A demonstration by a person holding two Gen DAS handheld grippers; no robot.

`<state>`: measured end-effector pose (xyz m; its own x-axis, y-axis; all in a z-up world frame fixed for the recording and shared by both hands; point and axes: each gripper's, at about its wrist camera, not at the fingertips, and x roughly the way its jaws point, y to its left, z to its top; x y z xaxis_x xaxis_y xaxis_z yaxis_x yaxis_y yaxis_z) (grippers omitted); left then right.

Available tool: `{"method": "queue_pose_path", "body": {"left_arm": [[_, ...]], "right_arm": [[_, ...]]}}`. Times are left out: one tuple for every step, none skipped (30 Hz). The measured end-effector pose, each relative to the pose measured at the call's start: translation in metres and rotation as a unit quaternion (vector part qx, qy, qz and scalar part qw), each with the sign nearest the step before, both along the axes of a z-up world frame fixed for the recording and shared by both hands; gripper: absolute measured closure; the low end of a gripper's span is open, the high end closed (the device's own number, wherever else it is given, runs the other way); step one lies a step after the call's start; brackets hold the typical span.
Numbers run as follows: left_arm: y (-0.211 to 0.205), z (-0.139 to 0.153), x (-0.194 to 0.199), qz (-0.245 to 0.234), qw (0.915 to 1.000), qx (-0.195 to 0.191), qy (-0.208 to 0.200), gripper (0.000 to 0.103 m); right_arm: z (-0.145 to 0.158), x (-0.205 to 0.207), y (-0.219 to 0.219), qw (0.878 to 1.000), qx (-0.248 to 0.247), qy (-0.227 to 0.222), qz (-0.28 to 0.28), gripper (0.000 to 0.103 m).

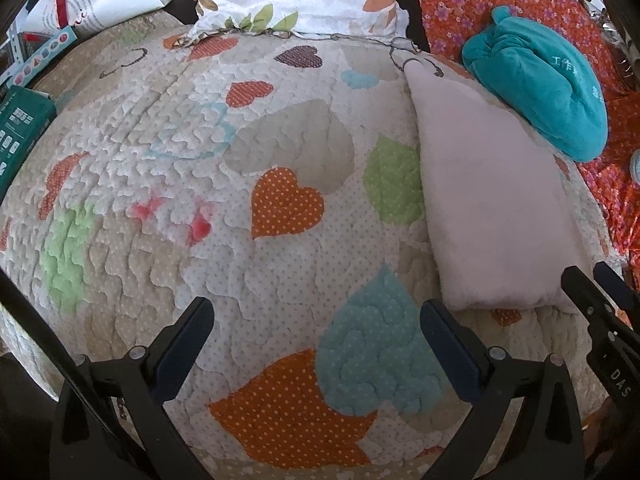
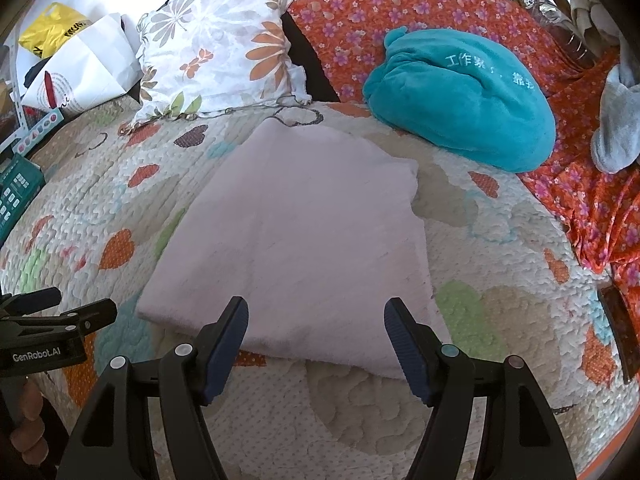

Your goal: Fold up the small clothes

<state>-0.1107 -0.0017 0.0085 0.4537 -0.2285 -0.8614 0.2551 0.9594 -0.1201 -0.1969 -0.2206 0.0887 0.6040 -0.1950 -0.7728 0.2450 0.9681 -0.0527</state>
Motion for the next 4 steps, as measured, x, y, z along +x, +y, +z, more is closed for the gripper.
{"method": "queue_pose_path", "body": {"left_arm": [[-0.0001, -0.0006, 0.0002, -0.001, 1.0000, -0.001, 0.002, 0.000], [-0.0004, -0.0011, 0.0001, -0.001, 1.0000, 0.000, 0.002, 0.000], [-0.0012, -0.0011, -0.0001, -0.001, 1.0000, 0.003, 0.001, 0.000], [-0.0017, -0.0009, -0.0005, 0.001, 1.0000, 0.008, -0.002, 0.000]], "right_arm": [[-0.0004, 0.0005, 0.0001, 1.000, 0.002, 0.001, 0.000, 0.028], [-0.0010, 0.0007, -0.0001, 1.000, 0.004, 0.002, 0.001, 0.028], [-0.0014, 0.0011, -0.0004, 1.000, 0.008, 0.002, 0.000, 0.028], [-0.0019, 0.0010, -0.0006, 1.000, 0.009, 0.003, 0.000, 0.028]]}}
